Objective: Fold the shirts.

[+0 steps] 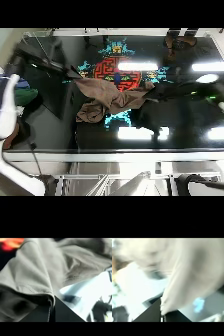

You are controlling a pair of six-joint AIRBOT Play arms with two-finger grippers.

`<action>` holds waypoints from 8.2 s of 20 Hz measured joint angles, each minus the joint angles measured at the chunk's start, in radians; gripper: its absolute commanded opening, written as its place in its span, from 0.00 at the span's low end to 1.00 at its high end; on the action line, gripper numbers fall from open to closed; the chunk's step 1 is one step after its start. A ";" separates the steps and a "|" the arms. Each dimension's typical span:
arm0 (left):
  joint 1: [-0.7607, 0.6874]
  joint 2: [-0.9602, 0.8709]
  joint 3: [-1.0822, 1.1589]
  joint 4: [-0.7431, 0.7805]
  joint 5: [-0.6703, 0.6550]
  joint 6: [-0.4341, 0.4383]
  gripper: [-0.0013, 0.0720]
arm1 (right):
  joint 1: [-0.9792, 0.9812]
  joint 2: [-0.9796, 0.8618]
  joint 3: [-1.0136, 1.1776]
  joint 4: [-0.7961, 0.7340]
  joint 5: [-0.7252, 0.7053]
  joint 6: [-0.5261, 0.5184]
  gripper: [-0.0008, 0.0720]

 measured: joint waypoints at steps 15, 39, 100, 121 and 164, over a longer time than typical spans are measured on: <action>0.567 0.884 -0.001 -0.210 -0.084 0.148 0.05 | -0.430 0.775 0.074 0.179 -0.252 -0.063 0.05; 0.124 0.130 -0.274 0.217 -0.048 -0.016 0.98 | -0.193 -0.277 0.389 -0.476 -0.270 0.204 0.85; -0.045 -0.312 0.146 0.407 -0.054 -0.123 0.04 | -0.130 0.329 -0.290 -0.988 -0.139 0.909 0.84; -0.030 -0.264 0.022 0.402 0.119 -0.108 1.00 | 0.241 -0.526 0.627 -0.624 -0.148 0.373 0.68; -0.006 -0.046 -0.398 0.266 -0.253 -0.142 0.97 | 0.192 -0.788 0.967 -0.504 0.058 0.307 0.71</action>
